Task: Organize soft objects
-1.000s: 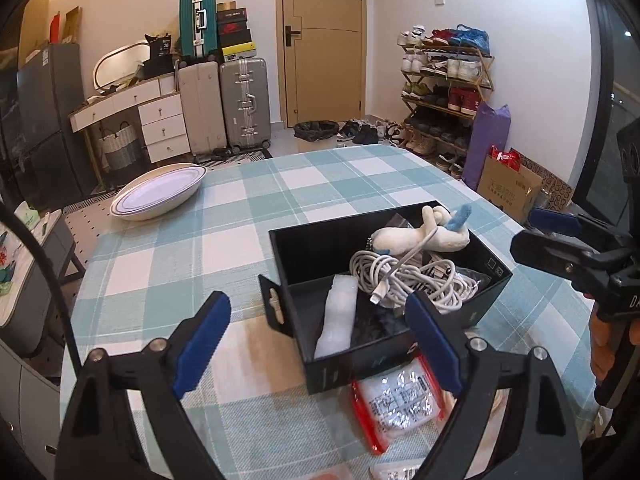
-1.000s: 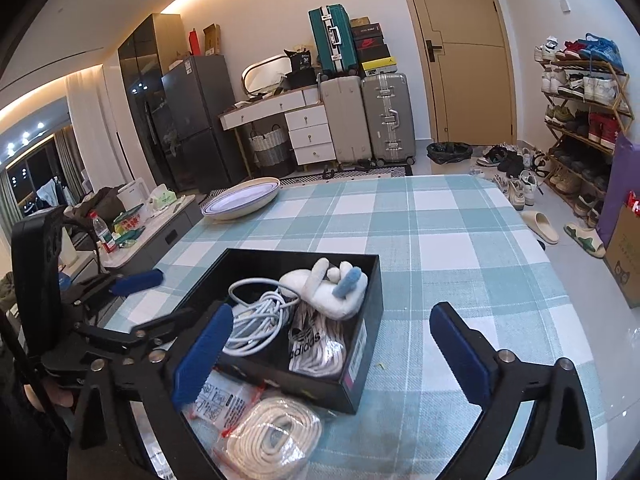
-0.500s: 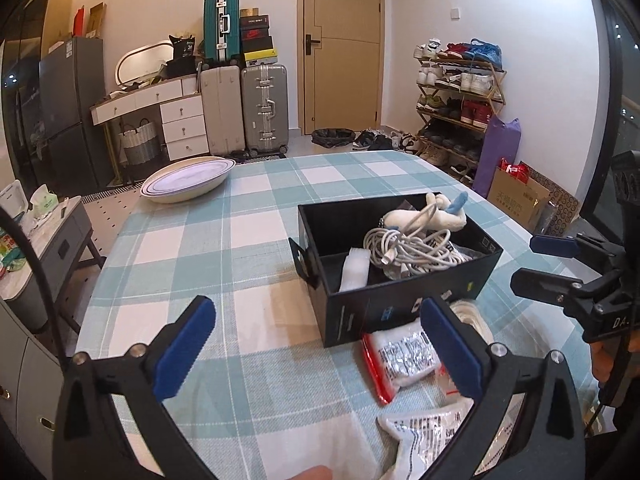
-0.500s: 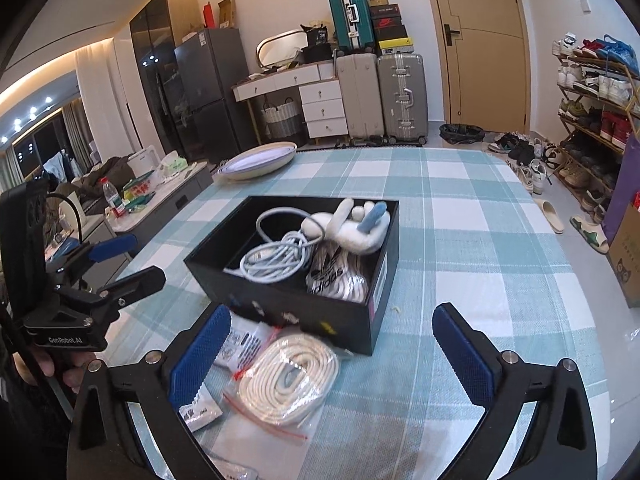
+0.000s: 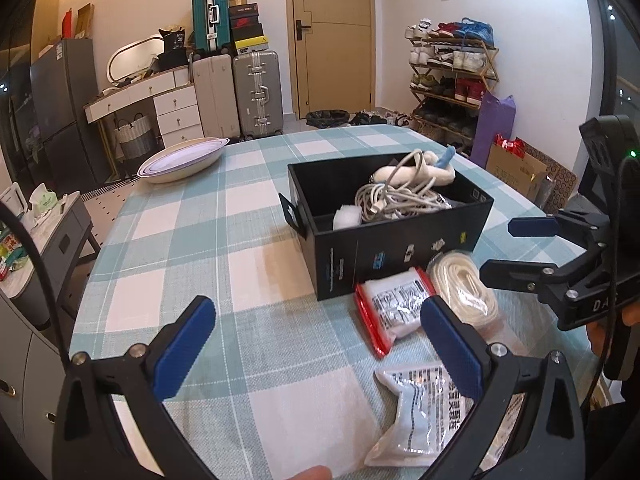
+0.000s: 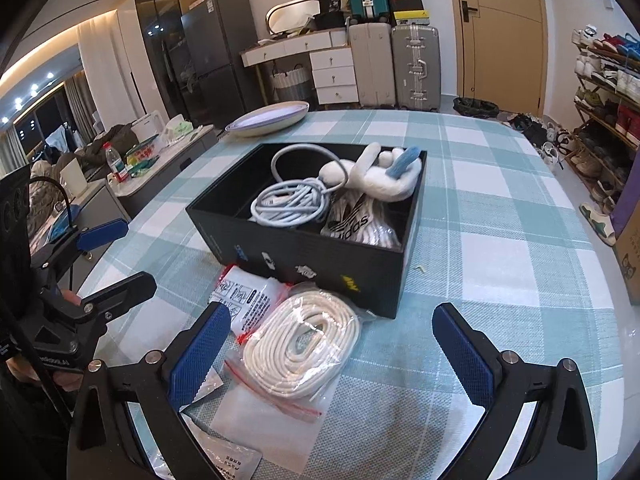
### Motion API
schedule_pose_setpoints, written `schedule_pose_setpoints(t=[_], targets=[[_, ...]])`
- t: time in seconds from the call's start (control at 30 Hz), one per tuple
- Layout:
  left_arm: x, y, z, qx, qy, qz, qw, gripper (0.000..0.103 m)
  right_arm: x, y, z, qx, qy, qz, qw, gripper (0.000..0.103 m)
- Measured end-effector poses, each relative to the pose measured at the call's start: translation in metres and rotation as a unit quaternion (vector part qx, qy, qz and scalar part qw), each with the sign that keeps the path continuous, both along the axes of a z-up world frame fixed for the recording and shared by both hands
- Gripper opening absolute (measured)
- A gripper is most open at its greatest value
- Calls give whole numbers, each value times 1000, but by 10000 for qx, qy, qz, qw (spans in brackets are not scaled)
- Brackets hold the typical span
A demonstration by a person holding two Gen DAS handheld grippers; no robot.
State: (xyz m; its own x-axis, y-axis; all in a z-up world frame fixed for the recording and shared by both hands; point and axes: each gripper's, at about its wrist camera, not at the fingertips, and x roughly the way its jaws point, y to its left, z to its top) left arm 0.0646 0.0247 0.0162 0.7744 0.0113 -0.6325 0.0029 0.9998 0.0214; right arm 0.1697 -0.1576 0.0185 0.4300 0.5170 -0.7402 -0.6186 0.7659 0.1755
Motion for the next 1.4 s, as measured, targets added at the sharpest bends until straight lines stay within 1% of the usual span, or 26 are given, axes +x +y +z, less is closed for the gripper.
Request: schedule_pose_setpoints(t=[0.13,0.27,0.43,0.53,0.77,0.93,1.0,1.1,1.3,1.4], targets=[[-5,-5,-1,30,119,-195,9997,103,0,6,-7,-124,114,83,9998,103],[-8,-15,-4,146,249,-465,9985,103,1,6,-10,-175,154,92,9997,103],[-9,-28,-13,244,603,-919,9936,103,2,4,-13,-188,213,80,9996,103],[-10,-36,-19,378,696,-1036,9915,103,3,4,-14,-176,262,80,9995,103],[-10,-42,-26,349,898,-1281,9871,103,5,8,-20,-186,368,92,9991,103],[-8,-42,-32,404,1069,-1214,9860,103,6,18,-27,-244,448,31,9987,103],[-7,-41,-34,376,1111,-1192,9859,103,8,22,-31,-354,521,6,9980,103],[-5,-40,-36,441,1127,-1097,9866,103,10,23,-36,-540,585,-37,9968,103],[-1,-30,-36,394,1164,-895,9884,103,16,15,-34,-751,621,-122,9952,103],[-3,-29,-34,312,1164,-989,9878,103,17,13,-32,-744,628,-119,9952,103]])
